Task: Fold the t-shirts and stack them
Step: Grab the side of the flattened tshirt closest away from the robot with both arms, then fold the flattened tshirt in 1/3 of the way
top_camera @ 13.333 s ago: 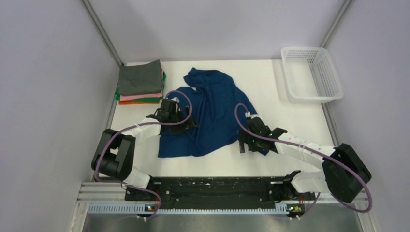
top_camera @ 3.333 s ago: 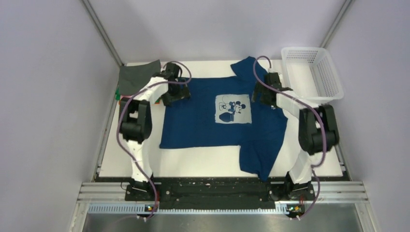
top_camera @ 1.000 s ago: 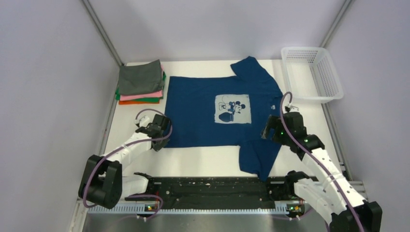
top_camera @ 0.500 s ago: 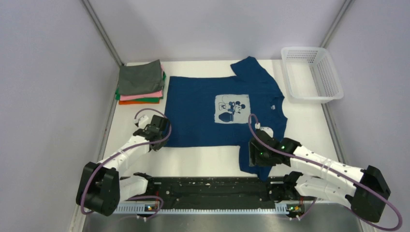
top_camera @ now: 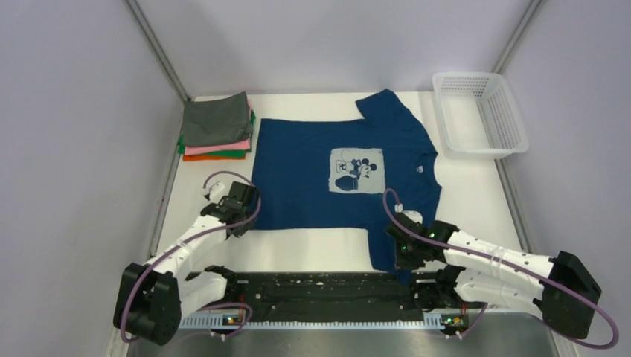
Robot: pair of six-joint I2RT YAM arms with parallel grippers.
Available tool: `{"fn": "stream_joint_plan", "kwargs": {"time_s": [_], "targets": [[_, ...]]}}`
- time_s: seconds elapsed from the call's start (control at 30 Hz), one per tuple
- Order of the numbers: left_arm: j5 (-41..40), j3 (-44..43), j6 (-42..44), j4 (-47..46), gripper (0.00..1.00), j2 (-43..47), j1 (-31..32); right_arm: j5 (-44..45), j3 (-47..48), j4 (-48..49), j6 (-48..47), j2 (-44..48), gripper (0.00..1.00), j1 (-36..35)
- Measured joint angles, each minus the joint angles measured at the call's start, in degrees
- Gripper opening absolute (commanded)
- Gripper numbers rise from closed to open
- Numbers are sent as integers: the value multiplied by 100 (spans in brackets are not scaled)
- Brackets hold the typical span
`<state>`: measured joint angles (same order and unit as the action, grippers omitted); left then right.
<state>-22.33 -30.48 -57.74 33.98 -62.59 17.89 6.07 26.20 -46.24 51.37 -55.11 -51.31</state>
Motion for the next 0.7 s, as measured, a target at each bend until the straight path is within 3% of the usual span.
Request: {"fn": "stream_joint_plan", "kwargs": {"time_s": [0.2,0.4,0.57,0.7], "targets": [[151,208,-105,431,0,787,0,-103,17,-632,404,470,0,-570],[260,313,-107,651,0,1362,0,90,262,-1029,599,706,0,-643],[391,262,-52,538,0,1300,0,713,855,-1113,579,555,0,-586],[400,-42,-39,378,0,914,0,1257,1349,-1102,282,341,0,-98]]}}
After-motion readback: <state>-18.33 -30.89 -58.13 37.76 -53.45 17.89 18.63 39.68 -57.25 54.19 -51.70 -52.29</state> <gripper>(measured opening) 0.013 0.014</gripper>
